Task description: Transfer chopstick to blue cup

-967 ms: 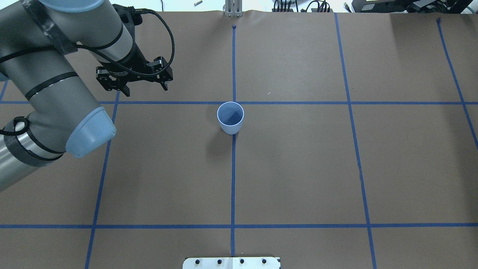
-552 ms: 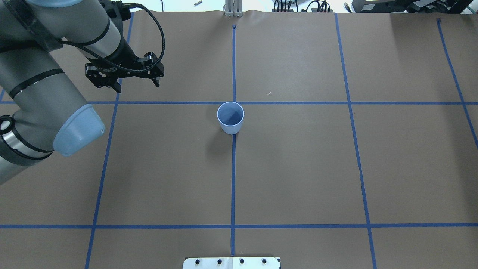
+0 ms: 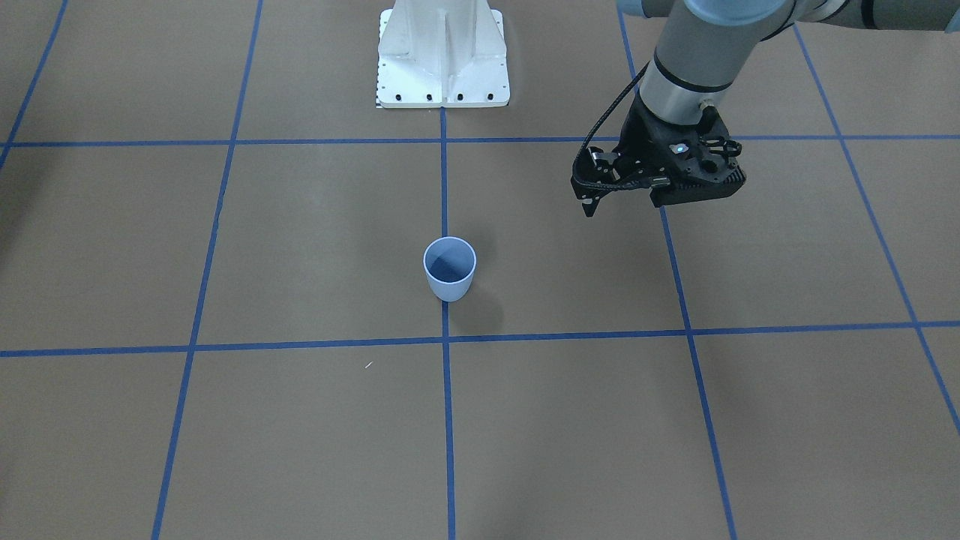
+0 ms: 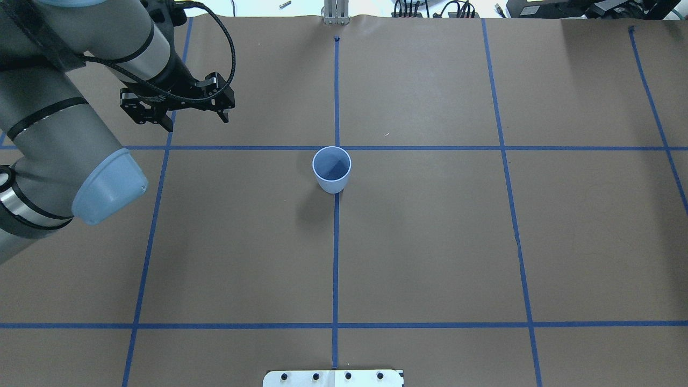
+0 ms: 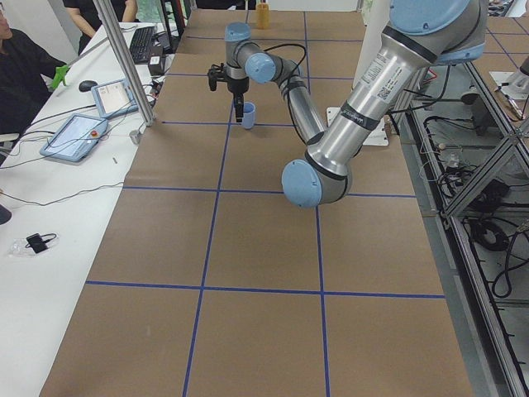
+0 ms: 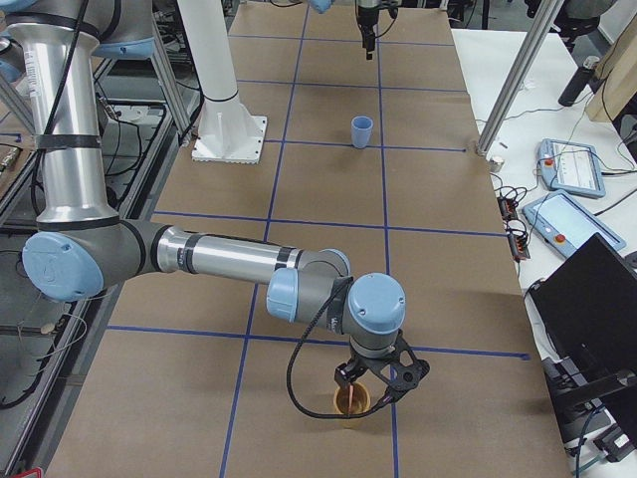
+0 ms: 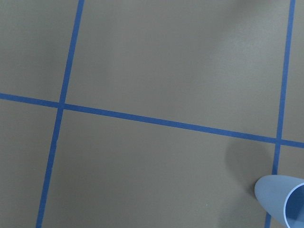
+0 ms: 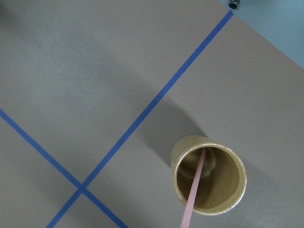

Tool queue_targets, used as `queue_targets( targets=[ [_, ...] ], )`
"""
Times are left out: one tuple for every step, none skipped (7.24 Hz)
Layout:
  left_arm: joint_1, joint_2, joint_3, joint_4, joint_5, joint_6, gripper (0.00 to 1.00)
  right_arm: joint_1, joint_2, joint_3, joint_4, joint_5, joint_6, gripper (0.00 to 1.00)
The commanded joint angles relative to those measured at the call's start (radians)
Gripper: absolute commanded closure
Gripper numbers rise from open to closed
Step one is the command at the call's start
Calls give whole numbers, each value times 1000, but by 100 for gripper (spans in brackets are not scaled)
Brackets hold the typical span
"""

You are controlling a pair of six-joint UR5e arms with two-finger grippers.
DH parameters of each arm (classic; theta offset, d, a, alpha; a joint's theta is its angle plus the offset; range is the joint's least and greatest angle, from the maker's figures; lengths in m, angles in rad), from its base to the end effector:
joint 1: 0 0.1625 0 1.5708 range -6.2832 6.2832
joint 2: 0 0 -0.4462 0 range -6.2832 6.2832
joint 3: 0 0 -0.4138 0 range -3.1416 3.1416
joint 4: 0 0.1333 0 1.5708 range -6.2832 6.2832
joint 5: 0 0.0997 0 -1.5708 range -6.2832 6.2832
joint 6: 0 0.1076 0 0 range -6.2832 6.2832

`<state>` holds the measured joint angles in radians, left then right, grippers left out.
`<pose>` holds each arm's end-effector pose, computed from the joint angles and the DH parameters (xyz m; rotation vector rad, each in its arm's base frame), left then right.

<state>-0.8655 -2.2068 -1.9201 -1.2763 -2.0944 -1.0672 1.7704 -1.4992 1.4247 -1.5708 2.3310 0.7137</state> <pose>0.3478 -0.5312 0.1849 0.0374 0.8401 -0.1596 0.1647 -0.5158 0.7235 -0.2713 -0.7430 0.8955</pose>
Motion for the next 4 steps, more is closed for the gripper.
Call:
queue_targets(
  targets=[
    [-4, 4, -3, 2, 1, 42, 1, -17, 7, -102, 151, 2, 204, 0],
    [-21, 13, -14, 3, -1, 118, 1, -34, 5, -105, 158, 4, 278, 0],
    [-48, 25, -20, 15, -3, 154, 1, -34, 1, -104, 156, 10, 291, 0],
    [-58, 39, -37, 32, -3, 186, 1, -34, -1, -93, 156, 37, 323, 0]
  ],
)
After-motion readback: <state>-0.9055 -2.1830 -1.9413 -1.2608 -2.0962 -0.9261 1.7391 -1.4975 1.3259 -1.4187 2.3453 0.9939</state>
